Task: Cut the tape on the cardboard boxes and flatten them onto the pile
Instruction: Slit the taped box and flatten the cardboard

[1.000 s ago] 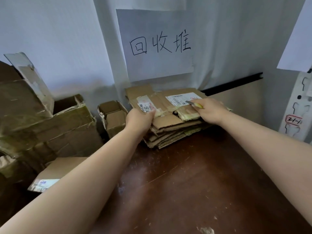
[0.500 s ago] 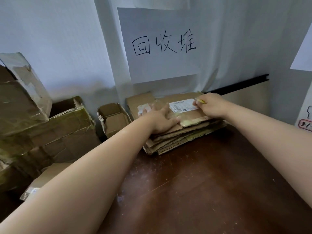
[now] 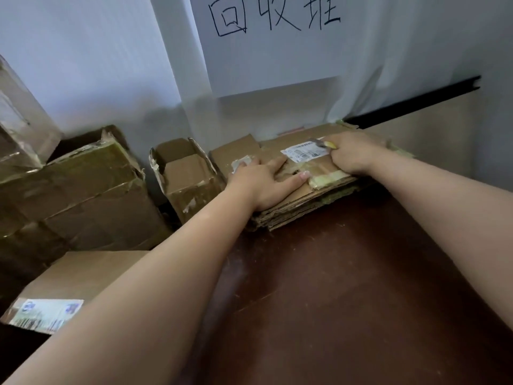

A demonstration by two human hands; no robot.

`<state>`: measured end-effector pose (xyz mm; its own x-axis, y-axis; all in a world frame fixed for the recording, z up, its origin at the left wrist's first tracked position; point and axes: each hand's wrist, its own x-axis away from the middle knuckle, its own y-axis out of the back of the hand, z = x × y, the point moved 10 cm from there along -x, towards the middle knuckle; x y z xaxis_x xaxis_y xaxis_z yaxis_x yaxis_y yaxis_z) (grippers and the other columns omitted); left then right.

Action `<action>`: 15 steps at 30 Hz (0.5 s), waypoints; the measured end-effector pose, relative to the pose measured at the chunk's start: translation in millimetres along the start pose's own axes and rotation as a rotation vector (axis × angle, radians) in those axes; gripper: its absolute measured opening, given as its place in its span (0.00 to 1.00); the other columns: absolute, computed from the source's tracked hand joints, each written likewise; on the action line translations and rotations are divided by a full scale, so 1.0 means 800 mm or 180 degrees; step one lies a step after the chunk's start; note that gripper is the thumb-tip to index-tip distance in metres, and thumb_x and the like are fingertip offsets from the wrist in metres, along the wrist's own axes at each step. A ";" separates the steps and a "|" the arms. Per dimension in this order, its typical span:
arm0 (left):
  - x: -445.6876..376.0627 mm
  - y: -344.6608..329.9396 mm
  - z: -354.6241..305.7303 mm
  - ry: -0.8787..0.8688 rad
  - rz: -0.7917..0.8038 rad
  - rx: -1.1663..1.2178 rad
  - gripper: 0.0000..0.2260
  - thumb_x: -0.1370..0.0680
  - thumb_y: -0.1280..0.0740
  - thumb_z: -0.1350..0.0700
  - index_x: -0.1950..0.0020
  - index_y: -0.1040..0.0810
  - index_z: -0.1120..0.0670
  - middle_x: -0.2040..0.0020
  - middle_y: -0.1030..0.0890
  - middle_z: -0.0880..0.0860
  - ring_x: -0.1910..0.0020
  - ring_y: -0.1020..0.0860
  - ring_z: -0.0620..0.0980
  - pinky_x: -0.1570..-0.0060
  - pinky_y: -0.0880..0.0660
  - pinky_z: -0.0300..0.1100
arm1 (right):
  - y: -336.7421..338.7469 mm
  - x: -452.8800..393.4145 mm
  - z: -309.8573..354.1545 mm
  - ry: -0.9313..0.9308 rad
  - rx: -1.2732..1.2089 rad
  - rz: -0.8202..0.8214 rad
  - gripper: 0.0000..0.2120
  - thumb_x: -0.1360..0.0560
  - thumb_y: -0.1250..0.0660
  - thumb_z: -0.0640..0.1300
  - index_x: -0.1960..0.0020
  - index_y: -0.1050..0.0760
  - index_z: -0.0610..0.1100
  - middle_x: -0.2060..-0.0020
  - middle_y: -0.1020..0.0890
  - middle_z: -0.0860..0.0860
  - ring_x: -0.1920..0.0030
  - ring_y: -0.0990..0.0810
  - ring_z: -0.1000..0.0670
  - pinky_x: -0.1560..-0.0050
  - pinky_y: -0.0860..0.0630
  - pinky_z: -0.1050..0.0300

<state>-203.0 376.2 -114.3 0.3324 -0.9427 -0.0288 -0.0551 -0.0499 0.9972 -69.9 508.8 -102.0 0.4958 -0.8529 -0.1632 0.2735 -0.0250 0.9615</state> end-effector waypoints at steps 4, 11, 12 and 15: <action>0.013 0.001 -0.006 0.0018 -0.0019 -0.0013 0.39 0.30 0.54 0.23 0.23 0.47 0.38 0.25 0.38 0.60 0.28 0.39 0.66 0.29 0.39 0.57 | -0.007 0.007 -0.002 0.0050 -0.0224 0.0132 0.26 0.34 0.49 0.49 0.38 0.29 0.61 0.38 0.23 0.47 0.40 0.26 0.40 0.38 0.31 0.39; 0.054 0.006 -0.020 0.0001 -0.0266 0.0015 0.36 0.29 0.53 0.24 0.23 0.46 0.38 0.25 0.39 0.60 0.26 0.43 0.66 0.28 0.42 0.57 | 0.000 0.037 -0.008 0.0080 -0.0386 0.0012 0.29 0.33 0.50 0.48 0.34 0.33 0.63 0.35 0.24 0.48 0.37 0.27 0.39 0.36 0.33 0.36; 0.055 0.004 -0.019 0.0001 -0.0310 0.0060 0.36 0.29 0.52 0.24 0.23 0.46 0.37 0.25 0.39 0.60 0.26 0.43 0.66 0.28 0.43 0.57 | -0.001 0.036 -0.007 0.0103 -0.0512 -0.0034 0.28 0.32 0.49 0.48 0.34 0.33 0.64 0.35 0.25 0.48 0.36 0.28 0.39 0.35 0.34 0.35; 0.057 0.001 -0.012 -0.0017 -0.0516 0.0240 0.36 0.30 0.51 0.23 0.25 0.44 0.35 0.25 0.39 0.59 0.26 0.44 0.65 0.28 0.44 0.58 | -0.004 0.032 -0.011 0.0104 -0.0935 -0.0306 0.27 0.35 0.49 0.49 0.38 0.32 0.66 0.36 0.24 0.50 0.35 0.28 0.41 0.35 0.37 0.32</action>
<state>-179.1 336.1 -114.4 0.3377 -0.9220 -0.1894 -0.0716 -0.2258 0.9715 -51.0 492.0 -111.1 0.4810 -0.8367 -0.2619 0.5447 0.0511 0.8371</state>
